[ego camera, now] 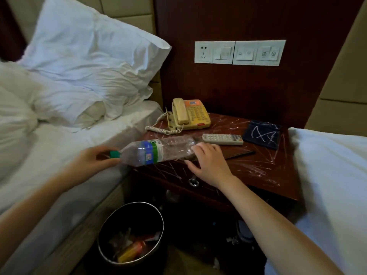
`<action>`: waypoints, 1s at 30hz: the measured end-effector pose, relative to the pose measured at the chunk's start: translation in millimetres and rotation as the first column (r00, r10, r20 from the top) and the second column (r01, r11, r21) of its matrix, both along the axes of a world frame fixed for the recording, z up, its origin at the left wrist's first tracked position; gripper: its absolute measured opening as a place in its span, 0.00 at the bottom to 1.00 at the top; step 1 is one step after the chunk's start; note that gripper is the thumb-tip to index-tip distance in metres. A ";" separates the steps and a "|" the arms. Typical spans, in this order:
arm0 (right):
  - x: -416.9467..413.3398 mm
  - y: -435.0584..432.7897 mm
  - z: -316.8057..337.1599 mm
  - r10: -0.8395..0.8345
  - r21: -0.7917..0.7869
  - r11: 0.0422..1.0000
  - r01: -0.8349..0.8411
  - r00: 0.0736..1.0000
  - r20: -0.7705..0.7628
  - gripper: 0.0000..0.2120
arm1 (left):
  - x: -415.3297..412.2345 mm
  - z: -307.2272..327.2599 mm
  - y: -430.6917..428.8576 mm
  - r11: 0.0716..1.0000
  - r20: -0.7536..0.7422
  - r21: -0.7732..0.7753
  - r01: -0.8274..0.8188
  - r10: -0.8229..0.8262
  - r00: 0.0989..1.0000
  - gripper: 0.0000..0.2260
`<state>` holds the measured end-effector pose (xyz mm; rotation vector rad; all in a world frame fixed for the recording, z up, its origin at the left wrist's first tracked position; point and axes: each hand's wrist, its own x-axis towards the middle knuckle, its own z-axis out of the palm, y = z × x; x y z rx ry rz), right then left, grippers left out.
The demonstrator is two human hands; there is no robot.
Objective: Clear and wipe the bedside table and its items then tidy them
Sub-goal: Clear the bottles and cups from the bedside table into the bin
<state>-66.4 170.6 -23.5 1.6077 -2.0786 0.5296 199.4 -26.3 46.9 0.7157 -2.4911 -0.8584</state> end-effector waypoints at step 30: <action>43.1 10.7 -14.0 0.118 0.305 0.941 -0.144 0.988 0.100 0.13 | -63.1 -89.2 27.7 0.972 0.212 -0.180 0.152 -0.113 0.971 0.15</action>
